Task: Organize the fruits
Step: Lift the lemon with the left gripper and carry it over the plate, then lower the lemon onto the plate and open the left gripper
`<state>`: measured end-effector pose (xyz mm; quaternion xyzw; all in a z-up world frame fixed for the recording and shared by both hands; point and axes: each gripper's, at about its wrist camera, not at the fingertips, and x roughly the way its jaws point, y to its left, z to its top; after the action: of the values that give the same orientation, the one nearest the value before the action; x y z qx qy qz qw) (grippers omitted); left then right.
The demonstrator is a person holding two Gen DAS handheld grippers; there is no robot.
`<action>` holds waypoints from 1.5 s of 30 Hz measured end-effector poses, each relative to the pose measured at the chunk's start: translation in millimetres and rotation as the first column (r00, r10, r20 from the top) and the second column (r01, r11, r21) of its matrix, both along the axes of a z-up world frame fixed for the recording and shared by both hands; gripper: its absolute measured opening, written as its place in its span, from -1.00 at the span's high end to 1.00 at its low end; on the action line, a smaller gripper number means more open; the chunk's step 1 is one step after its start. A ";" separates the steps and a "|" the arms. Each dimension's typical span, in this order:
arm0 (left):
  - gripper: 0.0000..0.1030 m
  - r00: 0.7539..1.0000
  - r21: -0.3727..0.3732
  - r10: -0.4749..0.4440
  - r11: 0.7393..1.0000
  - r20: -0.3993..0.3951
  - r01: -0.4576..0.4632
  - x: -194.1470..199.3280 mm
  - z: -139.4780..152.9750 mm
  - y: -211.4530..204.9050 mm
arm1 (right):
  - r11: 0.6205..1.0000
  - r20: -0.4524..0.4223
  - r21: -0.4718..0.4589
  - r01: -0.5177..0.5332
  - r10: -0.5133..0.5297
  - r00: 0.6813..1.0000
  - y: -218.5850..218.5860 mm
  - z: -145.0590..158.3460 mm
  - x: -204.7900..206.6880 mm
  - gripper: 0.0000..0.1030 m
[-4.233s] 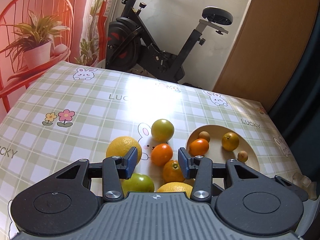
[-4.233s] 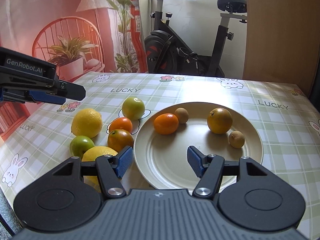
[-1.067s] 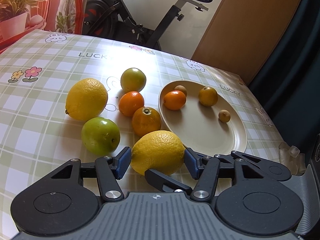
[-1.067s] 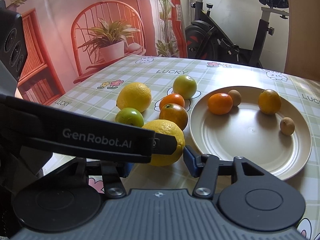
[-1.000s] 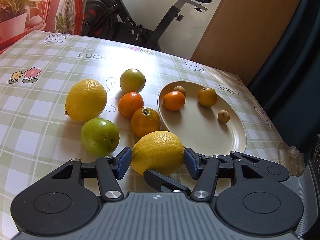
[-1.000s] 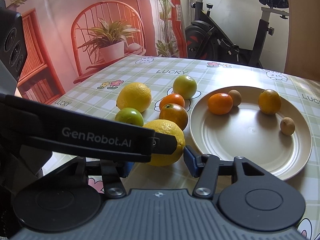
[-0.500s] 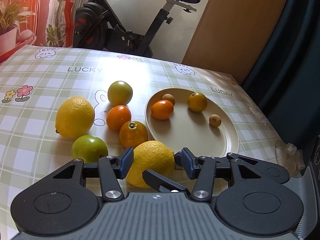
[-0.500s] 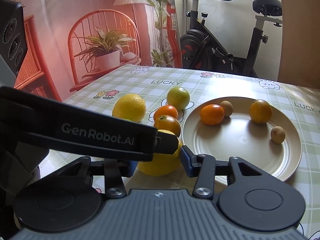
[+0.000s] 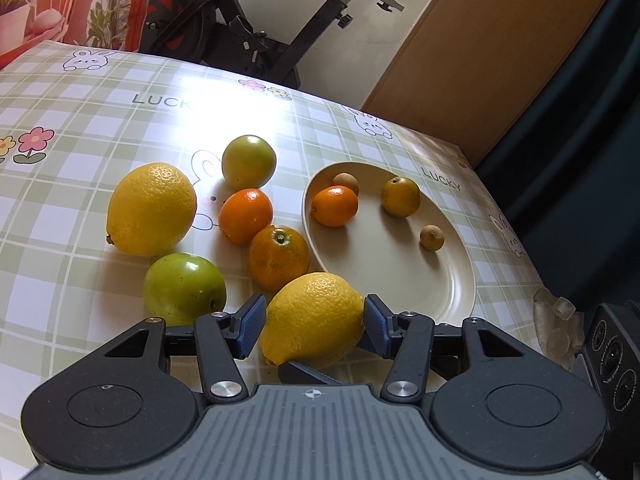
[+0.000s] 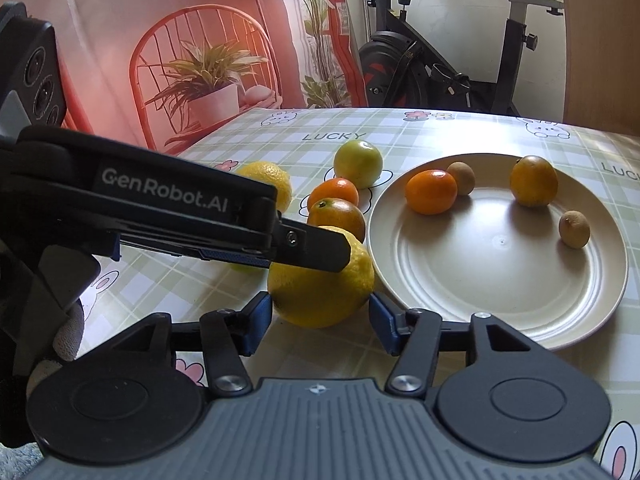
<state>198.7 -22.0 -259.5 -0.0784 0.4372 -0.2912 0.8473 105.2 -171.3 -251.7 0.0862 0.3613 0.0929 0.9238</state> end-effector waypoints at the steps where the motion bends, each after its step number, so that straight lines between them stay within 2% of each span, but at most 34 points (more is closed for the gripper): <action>1: -0.10 1.000 0.000 -0.006 1.000 -0.001 0.006 0.3 -0.5 -0.2 | 1.000 -0.001 0.012 0.002 -0.002 1.000 -0.9 -1.4 1.0 -0.17; 5: -0.14 1.000 0.016 -0.017 1.000 0.010 0.017 -2.2 -3.4 -4.9 | 0.999 -0.013 0.051 0.007 -0.006 1.000 -4.0 -7.4 6.4 -0.19; 14: -0.17 0.996 0.074 -0.028 0.997 0.089 0.021 -20.4 3.0 -17.9 | 0.999 0.011 0.044 0.021 -0.022 1.000 -1.0 -6.9 2.4 -0.20; 19: -0.18 0.987 0.091 -0.049 0.995 0.154 0.035 -26.5 22.0 -28.7 | 0.999 0.056 0.034 0.034 -0.036 0.998 -3.8 6.1 -5.2 -0.20; 26: -0.18 0.979 0.104 -0.093 0.992 0.183 0.075 -21.3 36.5 -55.5 | 0.996 0.101 0.041 0.079 -0.083 0.991 -20.7 23.1 -6.5 -0.19; 30: -0.18 0.980 0.109 -0.115 0.989 0.164 0.098 -6.8 35.4 -75.8 | 0.994 0.109 0.042 0.104 -0.108 0.988 -37.0 28.6 -3.7 -0.19; 35: -0.18 0.987 0.112 -0.117 0.988 0.107 0.105 14.0 24.9 -93.3 | 0.988 0.071 0.063 0.138 -0.143 0.987 -60.1 24.2 10.2 -0.19; 45: -0.14 0.997 0.116 -0.066 0.991 0.039 0.061 41.3 8.4 -95.9 | 0.982 -0.006 0.092 0.167 -0.167 0.986 -77.3 2.9 36.5 -0.19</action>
<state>239.9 -117.9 -251.2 -0.0092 0.4371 -0.2941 0.8499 141.7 -248.6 -248.8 0.1586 0.3475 0.0317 0.9236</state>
